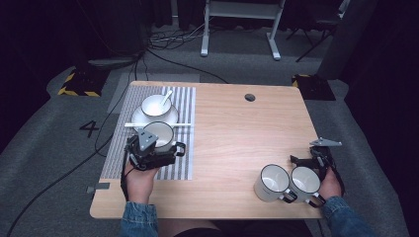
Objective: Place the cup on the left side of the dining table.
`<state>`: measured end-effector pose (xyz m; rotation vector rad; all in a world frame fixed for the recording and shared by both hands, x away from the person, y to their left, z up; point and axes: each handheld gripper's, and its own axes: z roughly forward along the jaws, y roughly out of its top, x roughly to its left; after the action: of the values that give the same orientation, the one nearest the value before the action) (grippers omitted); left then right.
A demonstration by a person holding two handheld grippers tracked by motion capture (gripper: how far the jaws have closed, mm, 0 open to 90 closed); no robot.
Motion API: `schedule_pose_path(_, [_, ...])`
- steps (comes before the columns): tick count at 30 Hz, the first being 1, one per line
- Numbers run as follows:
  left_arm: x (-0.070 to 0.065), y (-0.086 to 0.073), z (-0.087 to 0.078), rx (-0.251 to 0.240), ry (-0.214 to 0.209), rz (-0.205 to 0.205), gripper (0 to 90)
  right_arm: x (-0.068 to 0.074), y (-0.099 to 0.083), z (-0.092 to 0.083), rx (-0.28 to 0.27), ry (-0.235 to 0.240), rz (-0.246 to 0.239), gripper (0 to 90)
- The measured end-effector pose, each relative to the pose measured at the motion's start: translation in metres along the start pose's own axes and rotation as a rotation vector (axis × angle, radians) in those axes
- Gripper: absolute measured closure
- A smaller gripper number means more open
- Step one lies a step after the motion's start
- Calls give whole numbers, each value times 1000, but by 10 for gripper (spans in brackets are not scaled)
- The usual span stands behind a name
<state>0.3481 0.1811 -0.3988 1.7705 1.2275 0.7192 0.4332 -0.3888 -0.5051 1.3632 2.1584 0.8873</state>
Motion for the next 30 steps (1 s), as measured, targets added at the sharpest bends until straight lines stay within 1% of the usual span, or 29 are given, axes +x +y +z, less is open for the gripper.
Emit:
schedule_pose_path(1, [0, 0, 0, 0, 0, 0, 29, 0, 0, 0, 0, 0, 0, 1])
schedule_pose_path(2, [5, -1, 1, -2, 4, -10, 29, 0, 0, 0, 0, 0, 0, 1])
schedule_pose_path(3, [13, -3, 2, 1, 15, -20, 29, 0, 0, 0, 0, 0, 0, 1])
schedule_pose_path(5, [22, -4, 6, 13, 22, -26, 29, 0, 0, 0, 0, 0, 0, 1])
schedule_pose_path(8, [34, -7, 14, -1, 11, -68, 29, 0, 0, 0, 0, 0, 0, 1])
schedule_pose_path(10, [40, -11, 20, 12, 20, -78, 29, 0, 0, 0, 0, 0, 0, 1])
schedule_pose_path(11, [41, -14, 23, 28, 33, -74, 29, 0, 0, 0, 0, 0, 0, 1])
schedule_pose_path(13, [44, -19, 29, 53, 84, -71, 29, 0, 0, 0, 0, 0, 0, 1])
schedule_pose_path(14, [45, -21, 32, 62, 102, -70, 29, 0, 0, 0, 0, 0, 0, 1])
schedule_pose_path(15, [47, -24, 35, 66, 108, -73, 29, 0, 0, 0, 0, 0, 0, 1])
schedule_pose_path(17, [52, -28, 40, 72, 94, -93, 29, 0, 0, 0, 1, 0, -1, 1])
schedule_pose_path(18, [54, -30, 43, 81, 96, -99, 29, 0, 0, 0, 1, 0, 0, 1])
schedule_pose_path(19, [55, -31, 45, 90, 104, -97, 29, 0, 0, 0, 0, 0, 0, 1])
schedule_pose_path(22, [57, -36, 51, 127, 93, -97, 29, 0, 0, 0, 1, 0, -1, 1])
schedule_pose_path(24, [57, -39, 55, 144, 99, -91, 29, 0, 0, 0, 0, 0, -1, 1])
schedule_pose_path(27, [57, -40, 57, 155, 100, -91, 29, 0, 0, 0, 1, 0, -1, 1])
schedule_pose_path(28, [58, -42, 59, 163, 90, -96, 29, 0, 0, 0, 1, 0, 0, 1])
schedule_pose_path(29, [58, -42, 59, 163, 90, -96, 29, 0, 0, 0, 1, 0, -1, 1])
schedule_pose_path(30, [58, -43, 63, 181, 90, -94, 29, 0, 0, 0, 1, 0, 0, 1])
